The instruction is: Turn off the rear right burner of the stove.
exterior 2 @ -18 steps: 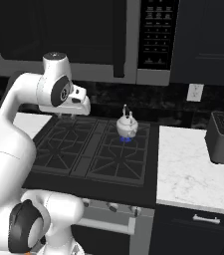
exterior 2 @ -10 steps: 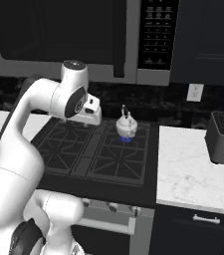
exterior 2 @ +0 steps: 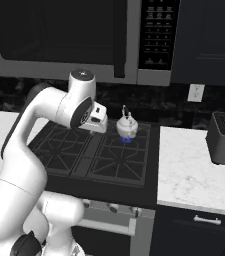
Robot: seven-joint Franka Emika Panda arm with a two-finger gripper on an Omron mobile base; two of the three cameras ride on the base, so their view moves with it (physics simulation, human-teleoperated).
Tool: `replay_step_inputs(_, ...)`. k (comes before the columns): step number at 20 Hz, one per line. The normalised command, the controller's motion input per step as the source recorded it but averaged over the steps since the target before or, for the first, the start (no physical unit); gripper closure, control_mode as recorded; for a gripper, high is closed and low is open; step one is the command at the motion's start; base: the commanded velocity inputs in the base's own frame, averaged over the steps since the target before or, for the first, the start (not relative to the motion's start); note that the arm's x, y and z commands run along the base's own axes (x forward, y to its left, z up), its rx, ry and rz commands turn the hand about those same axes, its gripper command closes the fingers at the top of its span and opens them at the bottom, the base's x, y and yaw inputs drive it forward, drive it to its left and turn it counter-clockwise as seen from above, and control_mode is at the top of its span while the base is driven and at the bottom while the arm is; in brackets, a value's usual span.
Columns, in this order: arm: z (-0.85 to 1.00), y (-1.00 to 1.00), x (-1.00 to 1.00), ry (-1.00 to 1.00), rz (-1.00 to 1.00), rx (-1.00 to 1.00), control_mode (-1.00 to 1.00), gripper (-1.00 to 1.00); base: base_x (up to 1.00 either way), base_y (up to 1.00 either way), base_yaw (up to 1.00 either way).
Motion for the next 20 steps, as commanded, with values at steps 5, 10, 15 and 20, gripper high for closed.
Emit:
replay_step_inputs(5,-0.39,-0.61,-0.29,-0.01,-0.08,0.00,-1.00,-1.00,0.00,0.00,0.00)
replay_step_inputs(10,-0.59,-0.94,-0.60,-0.02,-0.11,0.01,-1.00,-1.00,0.00,0.00,0.00)
replay_step_inputs(15,-0.79,-0.95,-0.69,-0.04,-0.08,0.00,-1.00,-1.00,0.00,0.00,0.00)
replay_step_inputs(20,-0.92,-0.96,-0.87,-0.11,-0.01,0.00,-1.00,-1.00,0.00,0.00,0.00)
